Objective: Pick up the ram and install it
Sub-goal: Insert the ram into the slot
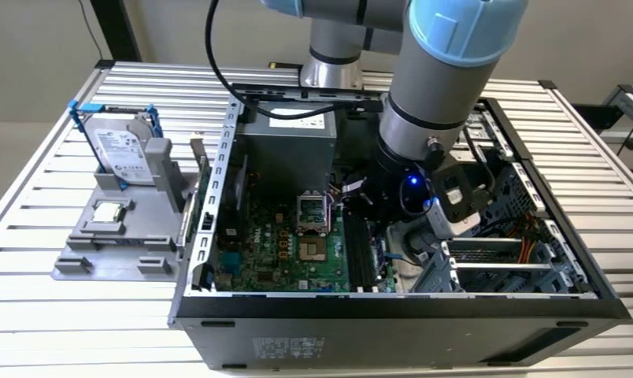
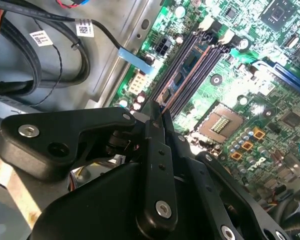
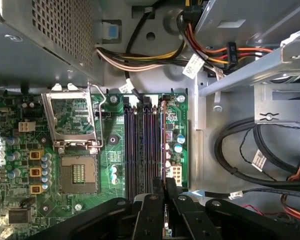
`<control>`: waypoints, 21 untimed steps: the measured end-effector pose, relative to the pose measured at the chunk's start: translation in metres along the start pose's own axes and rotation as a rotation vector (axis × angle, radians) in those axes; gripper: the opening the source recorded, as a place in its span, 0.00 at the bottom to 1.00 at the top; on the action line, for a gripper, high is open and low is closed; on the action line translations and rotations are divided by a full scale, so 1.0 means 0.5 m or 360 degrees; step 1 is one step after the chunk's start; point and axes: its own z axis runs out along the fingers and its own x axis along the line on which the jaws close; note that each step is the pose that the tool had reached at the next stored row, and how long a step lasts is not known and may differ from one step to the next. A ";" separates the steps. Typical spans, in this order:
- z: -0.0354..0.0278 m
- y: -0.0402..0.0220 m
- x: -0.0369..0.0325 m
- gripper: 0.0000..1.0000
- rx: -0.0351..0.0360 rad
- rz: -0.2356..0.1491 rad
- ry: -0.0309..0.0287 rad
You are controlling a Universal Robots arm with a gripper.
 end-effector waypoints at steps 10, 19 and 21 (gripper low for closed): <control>0.023 -0.003 0.001 0.00 0.0000 -0.0010 0.00003; 0.030 -0.010 0.003 0.00 0.0000 -0.0042 0.00018; 0.032 -0.010 0.003 0.00 0.0000 -0.0048 0.00020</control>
